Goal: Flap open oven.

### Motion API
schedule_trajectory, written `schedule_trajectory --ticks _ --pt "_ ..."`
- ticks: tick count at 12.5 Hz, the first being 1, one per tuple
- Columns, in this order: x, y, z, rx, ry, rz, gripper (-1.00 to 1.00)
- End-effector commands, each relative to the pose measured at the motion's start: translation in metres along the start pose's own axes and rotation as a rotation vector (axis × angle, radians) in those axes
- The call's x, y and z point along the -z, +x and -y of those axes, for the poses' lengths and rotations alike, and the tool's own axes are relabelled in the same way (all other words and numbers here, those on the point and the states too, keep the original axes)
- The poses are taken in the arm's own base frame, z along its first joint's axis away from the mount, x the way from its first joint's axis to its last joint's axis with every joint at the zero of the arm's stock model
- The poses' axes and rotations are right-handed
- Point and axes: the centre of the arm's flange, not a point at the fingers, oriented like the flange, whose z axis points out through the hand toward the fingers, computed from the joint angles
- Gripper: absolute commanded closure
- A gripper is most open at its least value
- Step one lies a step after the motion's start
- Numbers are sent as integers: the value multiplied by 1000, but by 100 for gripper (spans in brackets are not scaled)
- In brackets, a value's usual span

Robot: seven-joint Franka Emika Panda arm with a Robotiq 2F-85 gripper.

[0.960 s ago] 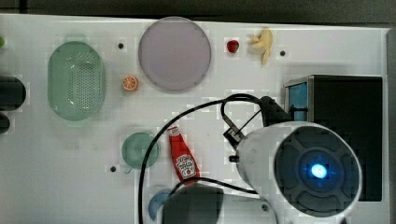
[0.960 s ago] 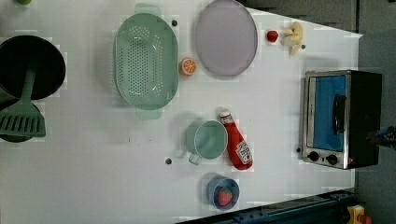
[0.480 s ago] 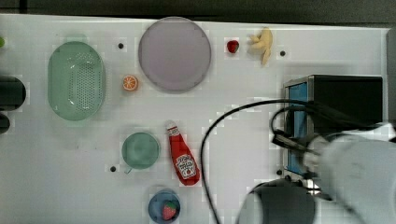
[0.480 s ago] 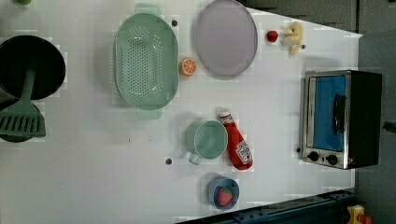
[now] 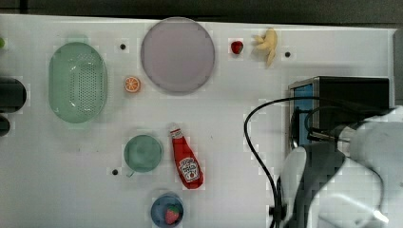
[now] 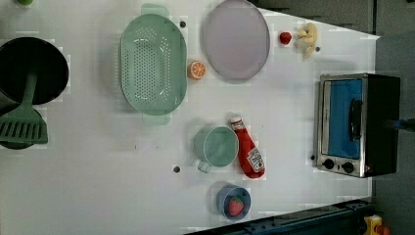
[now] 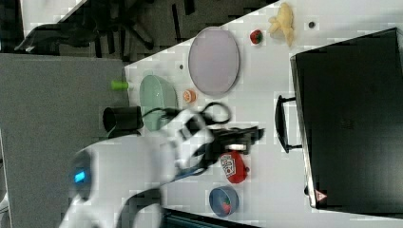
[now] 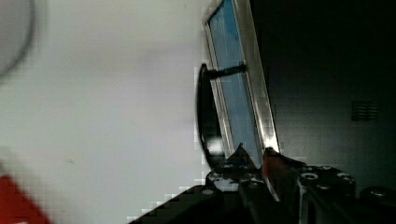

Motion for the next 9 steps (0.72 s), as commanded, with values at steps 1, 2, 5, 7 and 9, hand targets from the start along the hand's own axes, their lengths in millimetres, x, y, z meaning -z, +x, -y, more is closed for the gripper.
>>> schedule_trajectory --ticks 1,2,5,7,9 --pt "-36 3 2 109 -14 23 65" --pt "-50 4 3 110 -21 27 65" --pt "-82 4 6 118 -43 8 65" --pt "-96 2 8 121 -54 -10 65" --pt "-112 -4 11 123 -48 21 65"
